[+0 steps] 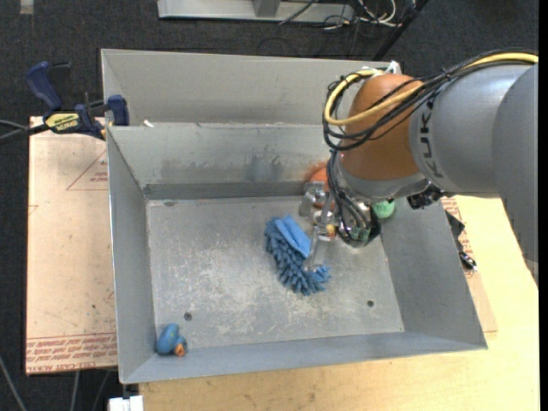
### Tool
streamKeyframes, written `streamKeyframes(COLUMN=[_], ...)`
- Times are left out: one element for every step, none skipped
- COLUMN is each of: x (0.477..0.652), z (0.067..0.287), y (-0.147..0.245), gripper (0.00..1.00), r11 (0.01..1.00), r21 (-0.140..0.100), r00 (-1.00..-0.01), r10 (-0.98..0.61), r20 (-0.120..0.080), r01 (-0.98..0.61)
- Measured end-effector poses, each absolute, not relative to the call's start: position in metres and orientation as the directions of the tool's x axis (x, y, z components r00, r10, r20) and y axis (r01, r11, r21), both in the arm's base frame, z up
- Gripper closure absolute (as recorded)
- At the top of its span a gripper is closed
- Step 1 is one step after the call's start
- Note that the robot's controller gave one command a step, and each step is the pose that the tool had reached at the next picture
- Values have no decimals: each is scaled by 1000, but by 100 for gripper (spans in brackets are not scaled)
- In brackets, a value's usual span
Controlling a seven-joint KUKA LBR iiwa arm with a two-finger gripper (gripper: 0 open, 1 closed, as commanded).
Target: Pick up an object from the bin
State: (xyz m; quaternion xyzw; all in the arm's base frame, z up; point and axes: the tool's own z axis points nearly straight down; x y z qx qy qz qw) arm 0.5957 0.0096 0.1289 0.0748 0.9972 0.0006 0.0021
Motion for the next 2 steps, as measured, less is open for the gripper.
streamKeyframes(x=[621, 581], z=[80, 72], y=[16, 10], gripper=[0, 100], r11=[963, 979], r21=[6, 5], r00=[-963, -979], r10=[268, 203], r20=[-10, -9], r01=[268, 203])
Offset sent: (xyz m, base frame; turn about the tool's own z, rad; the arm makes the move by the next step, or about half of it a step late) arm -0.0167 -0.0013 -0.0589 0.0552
